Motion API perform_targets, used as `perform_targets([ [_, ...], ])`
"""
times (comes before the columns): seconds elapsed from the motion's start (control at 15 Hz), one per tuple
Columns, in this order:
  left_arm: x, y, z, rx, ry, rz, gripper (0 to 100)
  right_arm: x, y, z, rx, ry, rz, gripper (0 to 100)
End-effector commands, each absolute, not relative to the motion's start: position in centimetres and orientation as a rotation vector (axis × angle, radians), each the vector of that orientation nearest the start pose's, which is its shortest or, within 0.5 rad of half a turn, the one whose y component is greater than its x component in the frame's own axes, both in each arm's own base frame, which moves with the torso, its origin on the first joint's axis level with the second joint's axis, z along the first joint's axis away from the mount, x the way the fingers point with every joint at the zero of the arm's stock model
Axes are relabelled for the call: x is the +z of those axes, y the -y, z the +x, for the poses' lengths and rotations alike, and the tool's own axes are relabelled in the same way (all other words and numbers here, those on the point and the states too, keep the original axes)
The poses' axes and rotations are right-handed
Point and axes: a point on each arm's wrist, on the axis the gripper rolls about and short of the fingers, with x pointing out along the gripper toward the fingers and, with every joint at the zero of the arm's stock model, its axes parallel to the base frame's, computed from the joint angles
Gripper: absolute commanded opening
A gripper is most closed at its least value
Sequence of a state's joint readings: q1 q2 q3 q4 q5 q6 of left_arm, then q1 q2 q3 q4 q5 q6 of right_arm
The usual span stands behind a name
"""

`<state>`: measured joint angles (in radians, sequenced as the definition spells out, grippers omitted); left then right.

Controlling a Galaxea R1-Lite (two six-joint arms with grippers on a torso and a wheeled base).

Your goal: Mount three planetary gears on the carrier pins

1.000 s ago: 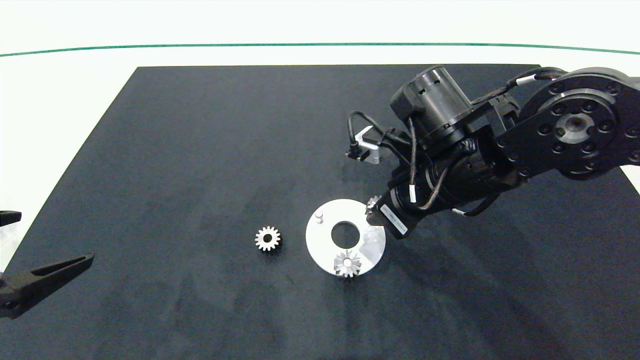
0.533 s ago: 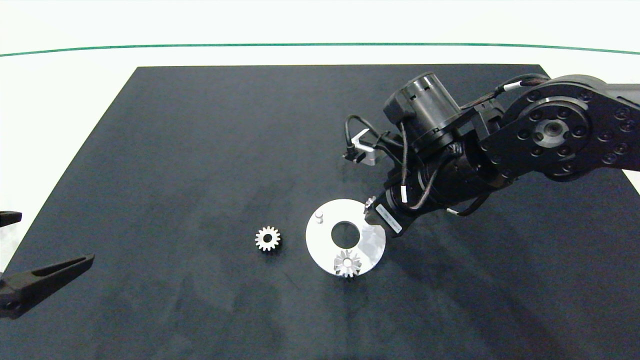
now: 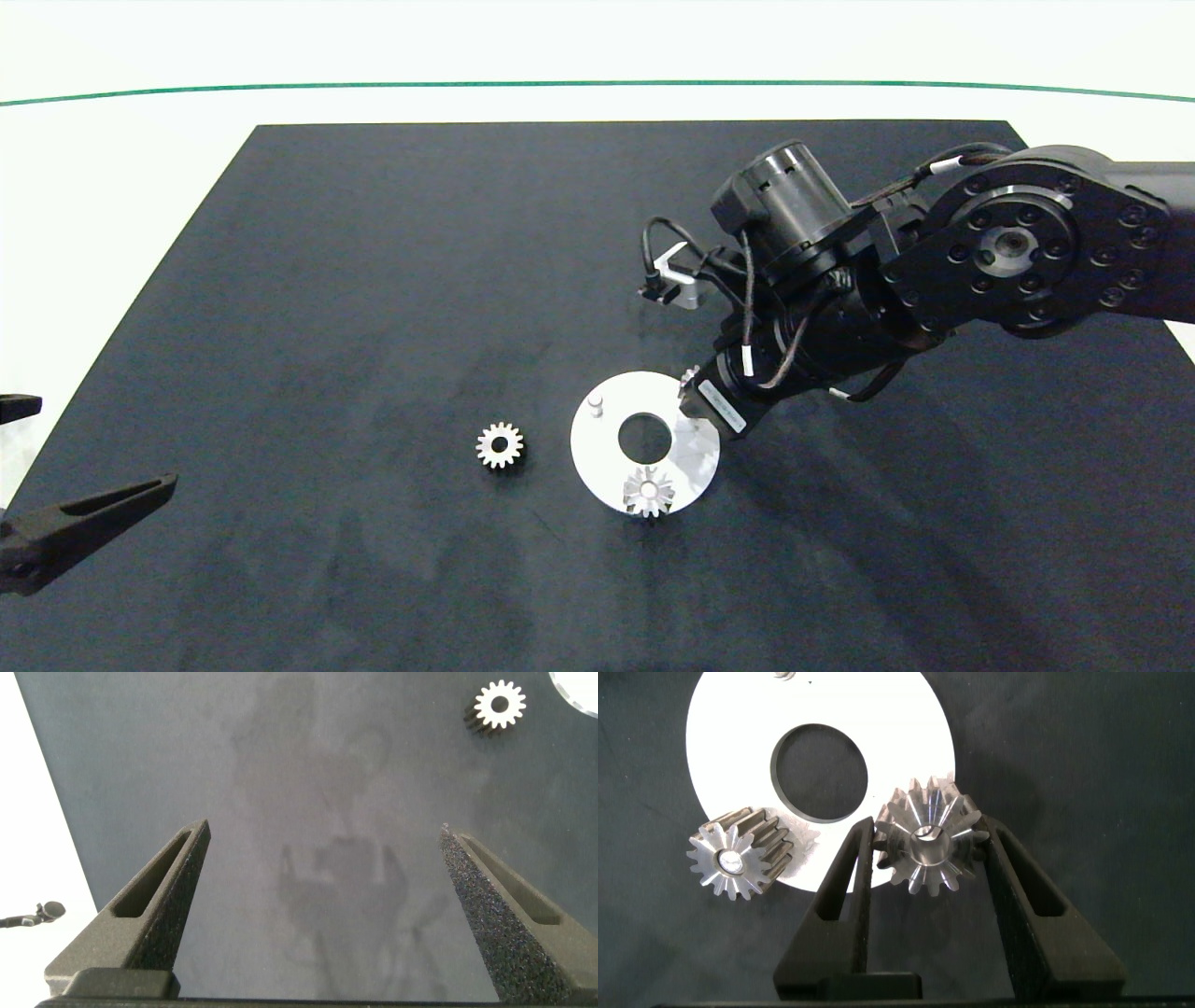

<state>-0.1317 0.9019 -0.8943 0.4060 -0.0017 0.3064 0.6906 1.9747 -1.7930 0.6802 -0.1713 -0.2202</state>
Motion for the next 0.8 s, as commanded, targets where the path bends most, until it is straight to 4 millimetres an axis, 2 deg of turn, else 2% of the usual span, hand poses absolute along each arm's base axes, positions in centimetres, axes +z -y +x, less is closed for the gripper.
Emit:
perform_targets([
  [0.07,26.84,1.07,8.27,-0.192,-0.392,0.330,100,23.91,-23.52,28.81,0.580,-0.744,-0.574,0],
  [0.67,26.85,1.07,8.23,-0.191,-0.391,0.330,100,23.86,-23.69,28.76,0.583,-0.744,-0.577,0],
  [0.73,26.85,1.07,8.23,-0.191,-0.391,0.330,100,23.85,-23.69,28.75,0.584,-0.745,-0.579,100],
  [0.8,26.85,1.07,8.23,-0.191,-0.391,0.330,100,23.91,-23.62,28.76,0.582,-0.744,-0.578,100],
])
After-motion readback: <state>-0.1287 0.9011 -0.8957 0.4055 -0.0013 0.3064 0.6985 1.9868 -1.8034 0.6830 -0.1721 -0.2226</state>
